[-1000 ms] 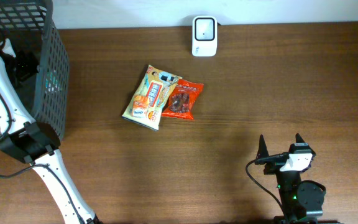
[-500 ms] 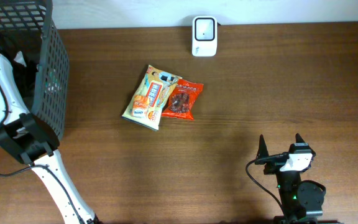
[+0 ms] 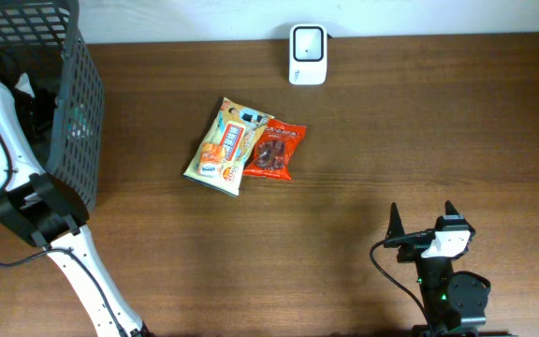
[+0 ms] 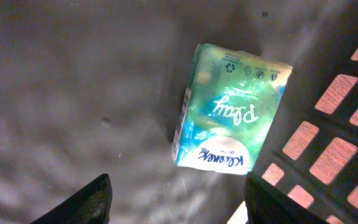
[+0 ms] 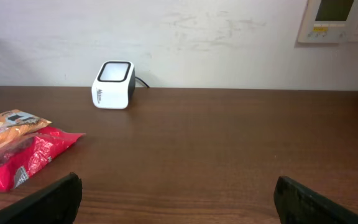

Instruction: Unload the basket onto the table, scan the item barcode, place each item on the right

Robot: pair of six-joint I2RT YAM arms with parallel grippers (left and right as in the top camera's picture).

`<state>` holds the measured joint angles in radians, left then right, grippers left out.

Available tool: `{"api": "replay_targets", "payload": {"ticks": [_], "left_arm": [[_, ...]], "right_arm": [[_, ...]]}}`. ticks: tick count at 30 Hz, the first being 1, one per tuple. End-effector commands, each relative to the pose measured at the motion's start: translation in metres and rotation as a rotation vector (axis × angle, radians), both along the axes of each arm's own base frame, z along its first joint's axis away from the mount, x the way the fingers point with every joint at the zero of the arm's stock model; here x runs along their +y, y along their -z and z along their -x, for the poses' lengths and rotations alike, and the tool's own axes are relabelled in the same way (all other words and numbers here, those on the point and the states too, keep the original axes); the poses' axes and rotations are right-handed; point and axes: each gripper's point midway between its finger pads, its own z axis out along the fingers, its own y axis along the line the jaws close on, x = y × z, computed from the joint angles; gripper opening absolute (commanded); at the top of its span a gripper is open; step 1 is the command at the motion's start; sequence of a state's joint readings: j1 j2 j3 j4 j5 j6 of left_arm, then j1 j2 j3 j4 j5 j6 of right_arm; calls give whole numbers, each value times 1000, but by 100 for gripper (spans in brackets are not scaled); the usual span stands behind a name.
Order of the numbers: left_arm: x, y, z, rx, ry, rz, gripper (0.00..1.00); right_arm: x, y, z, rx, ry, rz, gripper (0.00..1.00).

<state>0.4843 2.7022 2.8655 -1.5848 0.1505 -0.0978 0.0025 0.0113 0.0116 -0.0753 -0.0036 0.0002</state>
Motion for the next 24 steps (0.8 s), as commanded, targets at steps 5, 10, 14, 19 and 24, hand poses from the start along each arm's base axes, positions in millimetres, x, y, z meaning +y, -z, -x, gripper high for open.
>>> {"api": "replay_targets", "payload": {"ticks": [5,10,14,19,24], "left_arm": [[0,-70,4,-117,-4,-50,66],[-8,-112,16,-167,-1,-64,67],[-16,-135,27,-188,2,-67,67],[-37,-151,21,-260,36,19,51],[-46,-155,18,-269,97,3,45]], "right_arm": [[-2,3,0,8,13,-4,98],[-2,3,0,8,13,-4,98],[-2,3,0,8,13,-4,98],[-2,3,0,8,13,-4,98],[-2,3,0,8,13,-4,98]]}}
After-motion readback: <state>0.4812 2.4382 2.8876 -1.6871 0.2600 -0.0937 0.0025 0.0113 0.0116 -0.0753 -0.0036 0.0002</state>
